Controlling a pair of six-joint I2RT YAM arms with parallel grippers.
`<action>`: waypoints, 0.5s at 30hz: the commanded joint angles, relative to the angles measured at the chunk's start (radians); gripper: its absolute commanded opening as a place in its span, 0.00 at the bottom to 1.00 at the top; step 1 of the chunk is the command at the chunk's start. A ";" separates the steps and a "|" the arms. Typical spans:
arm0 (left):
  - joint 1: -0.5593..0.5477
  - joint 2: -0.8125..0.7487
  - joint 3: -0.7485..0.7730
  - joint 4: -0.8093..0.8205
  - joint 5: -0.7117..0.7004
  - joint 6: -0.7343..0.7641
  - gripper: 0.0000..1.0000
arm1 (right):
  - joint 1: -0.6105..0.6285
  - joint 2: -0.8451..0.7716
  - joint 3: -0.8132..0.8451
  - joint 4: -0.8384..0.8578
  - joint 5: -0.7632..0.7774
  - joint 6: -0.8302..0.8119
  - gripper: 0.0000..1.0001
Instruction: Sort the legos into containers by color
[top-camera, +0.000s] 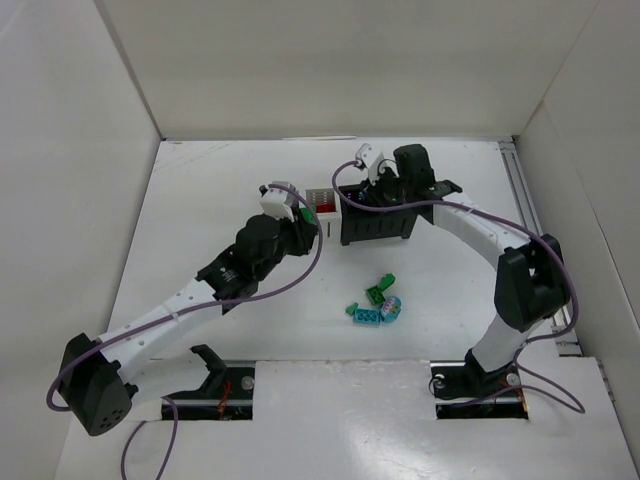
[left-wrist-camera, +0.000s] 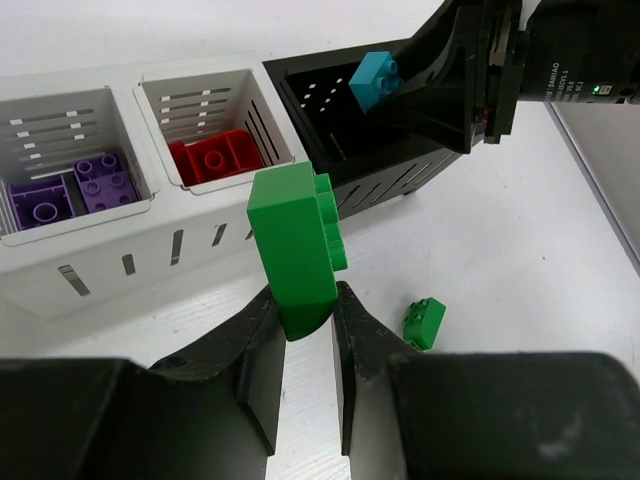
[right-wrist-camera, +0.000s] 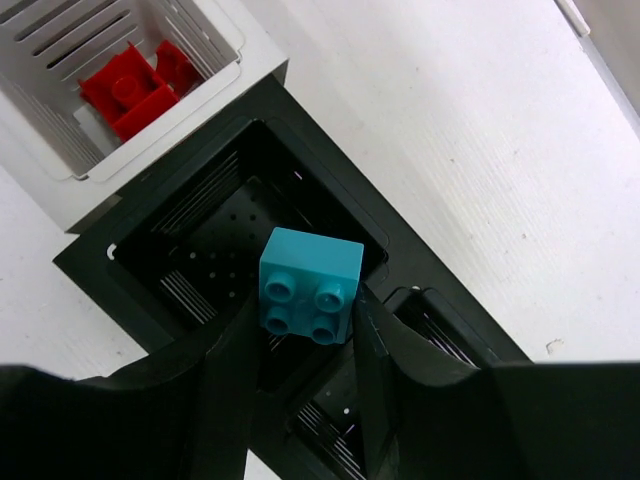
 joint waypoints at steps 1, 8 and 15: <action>0.005 -0.009 0.050 -0.004 -0.001 -0.008 0.00 | 0.014 0.020 0.058 -0.029 0.077 -0.010 0.23; 0.005 0.011 0.068 -0.024 -0.010 -0.018 0.00 | 0.035 0.029 0.080 -0.052 0.128 -0.010 0.38; 0.005 0.011 0.077 -0.042 -0.019 -0.027 0.00 | 0.055 0.019 0.098 -0.083 0.162 -0.021 0.62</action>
